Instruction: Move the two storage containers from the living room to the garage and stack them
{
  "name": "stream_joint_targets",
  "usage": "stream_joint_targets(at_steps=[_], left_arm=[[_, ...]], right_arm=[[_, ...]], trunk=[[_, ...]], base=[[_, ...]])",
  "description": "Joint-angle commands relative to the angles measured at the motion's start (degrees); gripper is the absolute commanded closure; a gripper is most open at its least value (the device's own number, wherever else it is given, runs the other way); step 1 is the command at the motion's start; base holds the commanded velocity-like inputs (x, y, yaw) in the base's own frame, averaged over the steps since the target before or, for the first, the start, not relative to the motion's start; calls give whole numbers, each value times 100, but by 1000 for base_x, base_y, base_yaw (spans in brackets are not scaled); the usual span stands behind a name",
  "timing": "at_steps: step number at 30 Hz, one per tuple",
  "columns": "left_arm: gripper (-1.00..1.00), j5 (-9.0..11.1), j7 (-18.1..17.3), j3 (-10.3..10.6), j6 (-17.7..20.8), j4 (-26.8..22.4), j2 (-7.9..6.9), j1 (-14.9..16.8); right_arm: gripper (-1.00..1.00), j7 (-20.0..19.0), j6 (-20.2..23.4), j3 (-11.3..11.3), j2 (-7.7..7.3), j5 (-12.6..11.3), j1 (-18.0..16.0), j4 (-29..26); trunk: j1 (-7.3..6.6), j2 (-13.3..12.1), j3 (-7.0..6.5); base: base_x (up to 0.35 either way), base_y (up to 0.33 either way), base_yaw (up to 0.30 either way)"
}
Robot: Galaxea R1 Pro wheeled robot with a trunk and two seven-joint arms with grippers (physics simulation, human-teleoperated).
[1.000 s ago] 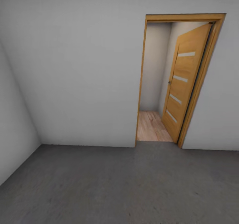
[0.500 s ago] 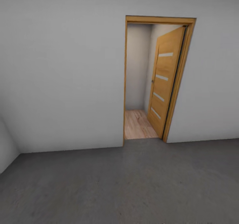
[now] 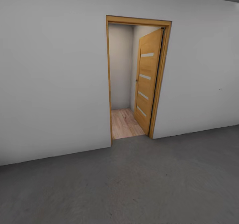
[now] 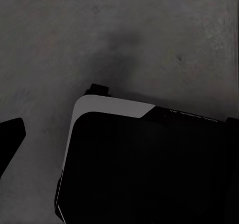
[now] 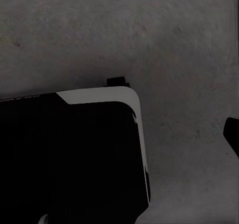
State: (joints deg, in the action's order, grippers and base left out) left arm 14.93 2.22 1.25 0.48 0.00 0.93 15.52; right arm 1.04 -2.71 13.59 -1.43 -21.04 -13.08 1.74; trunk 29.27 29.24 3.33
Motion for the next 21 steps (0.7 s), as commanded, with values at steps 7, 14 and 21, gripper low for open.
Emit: stream_joint_targets(at_steps=[7, 14, 21], left_arm=[[-100, 38, 15, 15, 5, 0, 1, 4], [-100, 34, 9, 19, 13, 0, 4, 4], [-100, 25, 7, 21, 28, 8, 4, 4]], right_arm=[[-100, 1, -28, 52, 3, -48, -10, 18], [-100, 1, -28, 47, 3, -48, -10, 16], [-100, 14, -28, 49, 3, -46, -10, 16]], trunk=[[3, 11, 11], [3, 11, 11], [3, 11, 11]], base=[[0, 0, -296], [17, -2, -296], [183, -117, -244]])
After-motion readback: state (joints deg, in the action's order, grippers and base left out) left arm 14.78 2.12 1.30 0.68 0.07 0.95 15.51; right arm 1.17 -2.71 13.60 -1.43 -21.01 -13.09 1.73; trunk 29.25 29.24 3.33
